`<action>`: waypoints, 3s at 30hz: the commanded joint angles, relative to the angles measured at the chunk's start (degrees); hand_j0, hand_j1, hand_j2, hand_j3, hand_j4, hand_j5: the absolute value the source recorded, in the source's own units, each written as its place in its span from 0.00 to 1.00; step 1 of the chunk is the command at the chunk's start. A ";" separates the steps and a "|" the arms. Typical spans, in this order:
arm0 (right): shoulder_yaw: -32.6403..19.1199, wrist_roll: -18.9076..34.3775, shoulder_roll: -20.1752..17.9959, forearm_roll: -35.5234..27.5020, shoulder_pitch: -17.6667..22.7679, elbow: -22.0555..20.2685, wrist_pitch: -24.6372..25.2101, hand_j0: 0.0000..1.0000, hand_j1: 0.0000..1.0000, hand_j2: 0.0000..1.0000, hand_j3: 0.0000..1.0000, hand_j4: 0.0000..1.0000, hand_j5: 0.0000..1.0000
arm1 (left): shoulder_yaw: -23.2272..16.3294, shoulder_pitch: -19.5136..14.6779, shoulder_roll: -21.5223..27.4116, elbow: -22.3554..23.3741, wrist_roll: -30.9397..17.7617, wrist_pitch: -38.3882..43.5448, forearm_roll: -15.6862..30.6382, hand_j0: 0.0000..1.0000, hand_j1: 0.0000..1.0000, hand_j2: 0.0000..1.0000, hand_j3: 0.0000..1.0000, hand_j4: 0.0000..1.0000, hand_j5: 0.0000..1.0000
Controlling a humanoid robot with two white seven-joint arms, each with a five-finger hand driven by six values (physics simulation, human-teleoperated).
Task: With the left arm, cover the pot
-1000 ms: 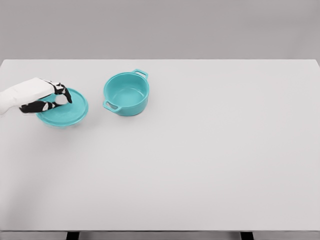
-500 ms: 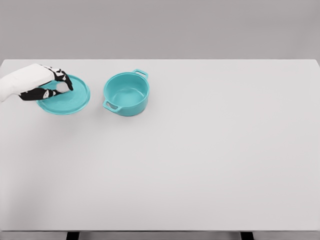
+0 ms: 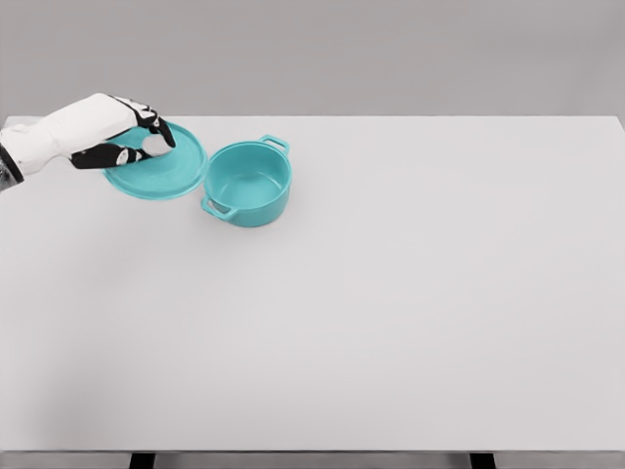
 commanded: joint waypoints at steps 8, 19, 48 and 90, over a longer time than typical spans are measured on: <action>0.00 0.01 0.00 0.00 0.00 -0.04 0.00 1.00 1.00 1.00 1.00 1.00 1.00 | -0.41 -0.62 -5.08 0.40 0.03 0.17 0.08 0.52 0.52 0.52 0.52 0.52 0.52; 0.00 0.01 0.00 0.00 -0.09 0.04 0.00 1.00 1.00 1.00 1.00 1.00 1.00 | -2.08 -2.46 -9.74 2.34 0.03 0.17 -1.50 0.53 0.53 0.53 0.53 0.53 0.53; 0.00 0.01 0.00 0.00 0.00 -0.04 0.00 1.00 1.00 1.00 1.00 1.00 1.00 | -2.51 -5.27 -16.68 11.57 0.03 0.17 -3.70 0.53 0.53 0.53 0.53 0.53 0.53; 0.00 0.01 0.00 0.00 -0.09 0.04 0.00 1.00 1.00 1.00 1.00 1.00 1.00 | -2.43 -8.26 -18.97 20.36 0.03 0.17 -4.93 0.81 0.81 0.81 0.81 0.81 0.81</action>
